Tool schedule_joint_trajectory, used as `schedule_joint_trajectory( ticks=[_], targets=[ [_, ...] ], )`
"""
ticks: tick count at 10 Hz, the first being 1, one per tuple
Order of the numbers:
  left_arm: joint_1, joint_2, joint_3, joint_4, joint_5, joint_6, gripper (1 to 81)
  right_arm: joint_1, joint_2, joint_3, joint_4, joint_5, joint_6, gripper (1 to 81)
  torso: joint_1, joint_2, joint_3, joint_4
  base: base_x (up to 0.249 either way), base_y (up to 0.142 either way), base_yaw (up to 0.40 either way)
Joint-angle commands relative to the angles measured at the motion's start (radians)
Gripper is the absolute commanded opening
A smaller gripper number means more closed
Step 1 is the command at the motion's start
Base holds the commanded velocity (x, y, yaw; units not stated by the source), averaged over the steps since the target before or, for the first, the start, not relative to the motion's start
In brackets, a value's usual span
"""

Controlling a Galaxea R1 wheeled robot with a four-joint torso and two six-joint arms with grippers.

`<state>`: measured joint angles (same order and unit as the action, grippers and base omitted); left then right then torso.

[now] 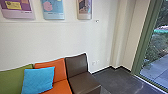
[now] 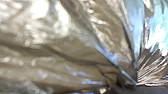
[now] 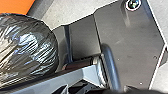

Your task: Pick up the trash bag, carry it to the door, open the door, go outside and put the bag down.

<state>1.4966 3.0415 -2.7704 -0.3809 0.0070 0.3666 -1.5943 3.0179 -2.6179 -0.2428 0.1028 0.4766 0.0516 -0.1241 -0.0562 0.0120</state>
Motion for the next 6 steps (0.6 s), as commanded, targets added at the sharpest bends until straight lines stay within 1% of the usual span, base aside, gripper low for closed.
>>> schedule_joint_trajectory(
  ticks=[1, 2, 3, 4, 5, 6],
  targets=[
    [-0.054, -0.001, 0.002, 0.007, 0.064, 0.006, 1.0, 0.033, 0.029, -0.03, 0.18, 0.006, -0.167, 81.1, 0.0, 0.0, 0.0, 0.0, 0.0, 0.0, -0.238],
    [-0.054, 0.001, 0.002, 0.005, 0.064, 0.006, 1.0, 0.049, 0.026, -0.036, 0.272, -0.014, -0.269, 81.1, 0.0, 0.0, 0.0, 0.0, 0.0, 0.0, -0.238],
    [-0.054, -0.001, -0.002, 0.002, 0.064, 0.006, 1.0, 0.058, 0.019, -0.025, 0.277, -0.058, -0.273, 81.1, 0.0, 0.0, 0.0, 0.0, 0.0, 0.0, -0.238],
    [-0.054, -0.001, -0.002, 0.002, 0.064, 0.006, 1.0, 0.064, 0.009, -0.008, 0.27, -0.086, -0.276, 81.1, 0.0, 0.0, 0.0, 0.0, 0.0, 0.0, -0.238],
    [-0.052, -0.002, 0.002, 0.0, 0.064, 0.006, 1.0, 0.064, -0.009, 0.023, 0.263, -0.09, -0.282, 81.1, 0.0, 0.0, 0.0, 0.0, 0.0, 0.0, -0.238],
    [-0.054, -0.002, -0.002, 0.0, 0.064, 0.006, 1.0, 0.062, -0.018, 0.041, 0.223, -0.094, -0.28, 81.1, 0.0, 0.0, 0.0, 0.0, 0.0, 0.0, -0.238]
  ],
)
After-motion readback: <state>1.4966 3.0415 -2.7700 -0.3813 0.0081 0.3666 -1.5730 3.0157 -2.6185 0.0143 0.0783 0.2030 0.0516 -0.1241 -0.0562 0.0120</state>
